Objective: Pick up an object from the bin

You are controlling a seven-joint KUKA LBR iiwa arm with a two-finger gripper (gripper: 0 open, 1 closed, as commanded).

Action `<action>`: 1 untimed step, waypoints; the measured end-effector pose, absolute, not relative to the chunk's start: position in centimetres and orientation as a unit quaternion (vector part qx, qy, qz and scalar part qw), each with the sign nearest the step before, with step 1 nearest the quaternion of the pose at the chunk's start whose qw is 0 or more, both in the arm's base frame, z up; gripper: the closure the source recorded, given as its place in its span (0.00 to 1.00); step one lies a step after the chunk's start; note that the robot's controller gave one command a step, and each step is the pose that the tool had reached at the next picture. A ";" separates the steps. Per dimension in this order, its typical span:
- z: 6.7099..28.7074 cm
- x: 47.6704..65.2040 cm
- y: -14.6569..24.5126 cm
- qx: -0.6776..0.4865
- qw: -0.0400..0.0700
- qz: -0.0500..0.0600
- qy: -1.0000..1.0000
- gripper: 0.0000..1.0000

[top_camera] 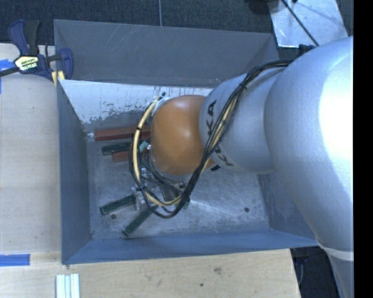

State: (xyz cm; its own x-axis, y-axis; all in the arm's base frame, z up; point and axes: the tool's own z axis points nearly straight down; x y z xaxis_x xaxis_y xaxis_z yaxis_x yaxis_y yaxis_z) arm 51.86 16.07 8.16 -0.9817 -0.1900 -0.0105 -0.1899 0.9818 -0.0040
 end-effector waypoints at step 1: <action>8.2 51.9 16.1 -0.095 0.005 -0.001 0.995 1.00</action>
Offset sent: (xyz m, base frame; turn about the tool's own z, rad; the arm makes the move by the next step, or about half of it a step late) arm -0.0025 -0.0098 0.1360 -0.0471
